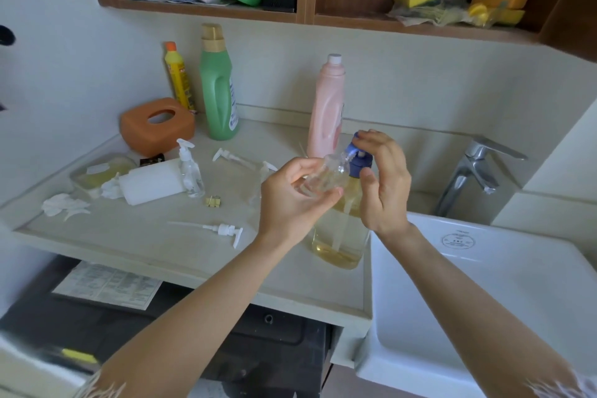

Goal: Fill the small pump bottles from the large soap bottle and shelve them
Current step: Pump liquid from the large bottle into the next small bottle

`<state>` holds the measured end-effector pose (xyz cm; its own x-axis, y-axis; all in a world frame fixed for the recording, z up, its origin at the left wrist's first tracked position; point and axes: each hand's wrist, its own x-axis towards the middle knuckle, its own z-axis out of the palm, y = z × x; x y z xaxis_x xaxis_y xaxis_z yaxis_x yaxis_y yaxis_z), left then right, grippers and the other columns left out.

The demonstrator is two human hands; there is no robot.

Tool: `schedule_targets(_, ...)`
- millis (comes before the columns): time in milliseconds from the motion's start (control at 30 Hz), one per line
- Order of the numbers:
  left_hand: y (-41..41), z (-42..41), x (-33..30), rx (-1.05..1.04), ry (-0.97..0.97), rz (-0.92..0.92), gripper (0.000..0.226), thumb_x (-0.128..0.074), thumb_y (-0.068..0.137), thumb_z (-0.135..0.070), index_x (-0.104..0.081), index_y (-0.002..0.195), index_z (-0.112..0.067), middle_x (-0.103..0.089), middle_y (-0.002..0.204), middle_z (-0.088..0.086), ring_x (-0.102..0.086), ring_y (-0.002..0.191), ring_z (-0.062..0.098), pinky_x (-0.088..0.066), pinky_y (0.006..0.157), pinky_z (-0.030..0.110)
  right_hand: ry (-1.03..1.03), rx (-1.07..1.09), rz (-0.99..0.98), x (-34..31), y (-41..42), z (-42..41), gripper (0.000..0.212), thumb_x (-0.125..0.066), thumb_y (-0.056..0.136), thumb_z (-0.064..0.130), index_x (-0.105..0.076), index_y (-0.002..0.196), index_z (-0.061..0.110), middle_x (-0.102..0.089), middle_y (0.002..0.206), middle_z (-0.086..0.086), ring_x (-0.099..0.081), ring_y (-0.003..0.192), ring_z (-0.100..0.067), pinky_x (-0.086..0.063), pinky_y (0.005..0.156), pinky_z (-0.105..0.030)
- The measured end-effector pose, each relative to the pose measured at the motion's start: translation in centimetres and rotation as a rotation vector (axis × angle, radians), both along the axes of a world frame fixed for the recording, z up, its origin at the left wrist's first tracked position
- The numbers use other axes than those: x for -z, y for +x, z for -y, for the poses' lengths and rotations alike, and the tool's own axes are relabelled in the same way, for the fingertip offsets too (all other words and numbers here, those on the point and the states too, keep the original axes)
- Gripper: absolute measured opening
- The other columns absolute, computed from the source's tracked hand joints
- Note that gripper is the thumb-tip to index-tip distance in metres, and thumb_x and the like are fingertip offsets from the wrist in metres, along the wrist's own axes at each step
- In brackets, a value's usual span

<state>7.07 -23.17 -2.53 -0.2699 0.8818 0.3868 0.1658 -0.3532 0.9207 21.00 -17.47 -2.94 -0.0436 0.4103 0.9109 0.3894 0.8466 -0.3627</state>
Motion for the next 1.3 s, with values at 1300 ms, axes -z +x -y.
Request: schedule_targets(1300, 0.2, 0.1, 0.2, 0.006, -0.014, 0.027, 0.039, -0.086, 0.068, -0.009, -0.067, 0.102, -0.014, -0.073, 0.099, 0.001, -0.068, 0.089, 0.011, -0.052, 0.081, 0.023, -0.071, 0.124, 0.017, -1.7, -0.5, 1.2, 0.038, -0.036, 0.080, 0.014, -0.070, 0.090, 0.001, -0.067, 0.098, -0.011, -0.056, 0.090, -0.030, -0.035, 0.085, -0.012)
